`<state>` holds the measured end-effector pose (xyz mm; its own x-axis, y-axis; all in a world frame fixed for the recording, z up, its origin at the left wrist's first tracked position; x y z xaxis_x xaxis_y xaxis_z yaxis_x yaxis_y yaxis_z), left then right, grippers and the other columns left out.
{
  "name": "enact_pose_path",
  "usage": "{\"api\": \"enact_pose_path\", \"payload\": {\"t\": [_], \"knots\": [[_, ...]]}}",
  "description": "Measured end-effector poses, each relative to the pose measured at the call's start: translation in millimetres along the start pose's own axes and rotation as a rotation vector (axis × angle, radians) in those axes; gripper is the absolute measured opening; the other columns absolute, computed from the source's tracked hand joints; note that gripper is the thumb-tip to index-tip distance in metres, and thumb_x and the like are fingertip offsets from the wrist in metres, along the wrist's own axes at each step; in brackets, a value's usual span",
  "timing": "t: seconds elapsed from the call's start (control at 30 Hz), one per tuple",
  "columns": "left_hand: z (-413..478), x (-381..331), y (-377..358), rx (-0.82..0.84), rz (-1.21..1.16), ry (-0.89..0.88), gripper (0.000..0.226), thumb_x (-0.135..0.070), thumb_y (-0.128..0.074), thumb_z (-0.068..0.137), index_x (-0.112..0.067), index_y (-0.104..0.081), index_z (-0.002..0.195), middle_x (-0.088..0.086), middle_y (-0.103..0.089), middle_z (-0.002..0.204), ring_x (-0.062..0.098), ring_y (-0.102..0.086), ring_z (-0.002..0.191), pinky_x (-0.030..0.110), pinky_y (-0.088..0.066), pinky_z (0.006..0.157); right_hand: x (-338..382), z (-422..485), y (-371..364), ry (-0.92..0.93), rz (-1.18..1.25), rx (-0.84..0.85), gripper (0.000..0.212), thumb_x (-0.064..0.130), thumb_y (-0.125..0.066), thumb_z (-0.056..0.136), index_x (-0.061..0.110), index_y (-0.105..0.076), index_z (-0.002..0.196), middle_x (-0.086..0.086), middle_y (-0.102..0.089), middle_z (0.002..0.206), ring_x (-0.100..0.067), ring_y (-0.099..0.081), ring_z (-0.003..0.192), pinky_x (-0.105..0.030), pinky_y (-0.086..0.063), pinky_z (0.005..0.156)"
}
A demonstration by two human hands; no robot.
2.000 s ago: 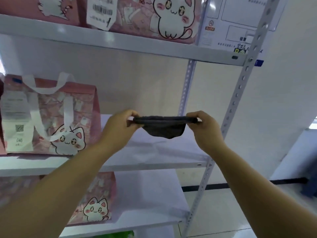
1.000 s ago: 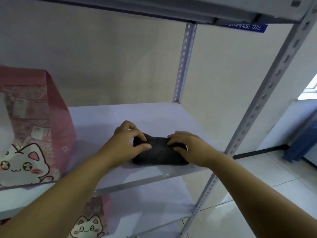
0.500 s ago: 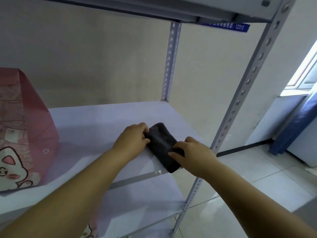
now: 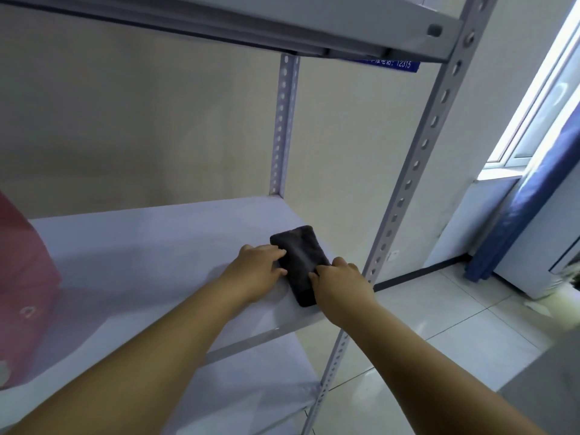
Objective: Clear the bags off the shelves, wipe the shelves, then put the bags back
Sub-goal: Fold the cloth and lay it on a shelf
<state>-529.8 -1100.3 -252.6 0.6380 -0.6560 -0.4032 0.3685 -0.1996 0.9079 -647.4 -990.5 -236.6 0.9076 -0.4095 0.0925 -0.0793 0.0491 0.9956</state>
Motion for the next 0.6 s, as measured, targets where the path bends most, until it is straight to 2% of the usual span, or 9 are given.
{"api": "enact_pose_path", "payload": {"t": [0.1,0.2,0.3,0.4,0.53,0.6], "knots": [[2,2,-1,0.017,0.017,0.007,0.046,-0.035,-0.049,0.094,-0.026,-0.042,0.138,-0.005,-0.042,0.145,0.027,-0.034,0.13,0.038,-0.028,0.108,2,4,2,-0.02,-0.032,0.029,0.037,0.036,-0.03,0.099,0.016,-0.057,0.114,-0.007,-0.042,0.102,-0.027,-0.045,0.101,-0.036,-0.039,0.07],[-8,1,7,-0.017,-0.036,0.031,0.041,-0.037,-0.053,0.09,-0.029,-0.05,0.131,-0.004,-0.048,0.137,0.025,-0.038,0.125,0.041,-0.035,0.104,2,1,10,0.001,-0.012,-0.004,0.033,0.036,-0.036,0.097,0.015,-0.057,0.111,-0.005,-0.04,0.096,-0.025,-0.045,0.095,-0.035,-0.042,0.07],[-26,-3,19,-0.065,-0.088,0.014,0.034,-0.037,-0.057,0.087,-0.03,-0.057,0.121,-0.003,-0.055,0.124,0.021,-0.047,0.115,0.036,-0.041,0.097,1,-9,24,0.057,0.08,-0.13,0.029,0.037,-0.042,0.093,0.016,-0.058,0.105,-0.003,-0.049,0.095,-0.024,-0.049,0.088,-0.037,-0.049,0.073],[-49,-8,36,-0.105,-0.127,0.005,0.026,-0.036,-0.06,0.086,-0.03,-0.062,0.111,-0.008,-0.059,0.113,0.013,-0.055,0.098,0.029,-0.045,0.085,1,-23,43,0.118,0.195,-0.231,0.026,0.038,-0.047,0.091,0.019,-0.062,0.1,-0.001,-0.055,0.092,-0.022,-0.053,0.081,-0.034,-0.05,0.069],[-86,-13,61,-0.148,-0.144,0.033,0.017,-0.04,-0.06,0.085,-0.034,-0.062,0.101,-0.018,-0.06,0.097,0.002,-0.058,0.084,0.028,-0.05,0.079,2,-44,68,0.183,0.267,-0.286,0.023,0.04,-0.051,0.09,0.021,-0.064,0.094,0.0,-0.062,0.095,-0.022,-0.058,0.085,-0.033,-0.05,0.07],[-106,-16,71,-0.179,-0.13,0.045,0.014,-0.041,-0.06,0.085,-0.036,-0.062,0.098,-0.022,-0.059,0.089,-0.003,-0.056,0.081,0.022,-0.049,0.072,4,-54,77,0.214,0.28,-0.292,0.024,0.04,-0.05,0.09,0.021,-0.065,0.094,0.0,-0.064,0.097,-0.022,-0.059,0.087,-0.036,-0.052,0.073]]}}
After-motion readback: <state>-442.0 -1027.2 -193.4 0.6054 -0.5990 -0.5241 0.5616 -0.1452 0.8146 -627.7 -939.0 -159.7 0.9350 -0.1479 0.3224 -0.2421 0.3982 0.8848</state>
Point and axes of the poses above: each hand's wrist, its own z-axis towards the middle knuckle, its own y-axis out of the back of the hand, x = y × z, the point moved 3 cm from there along z, towards the middle knuckle
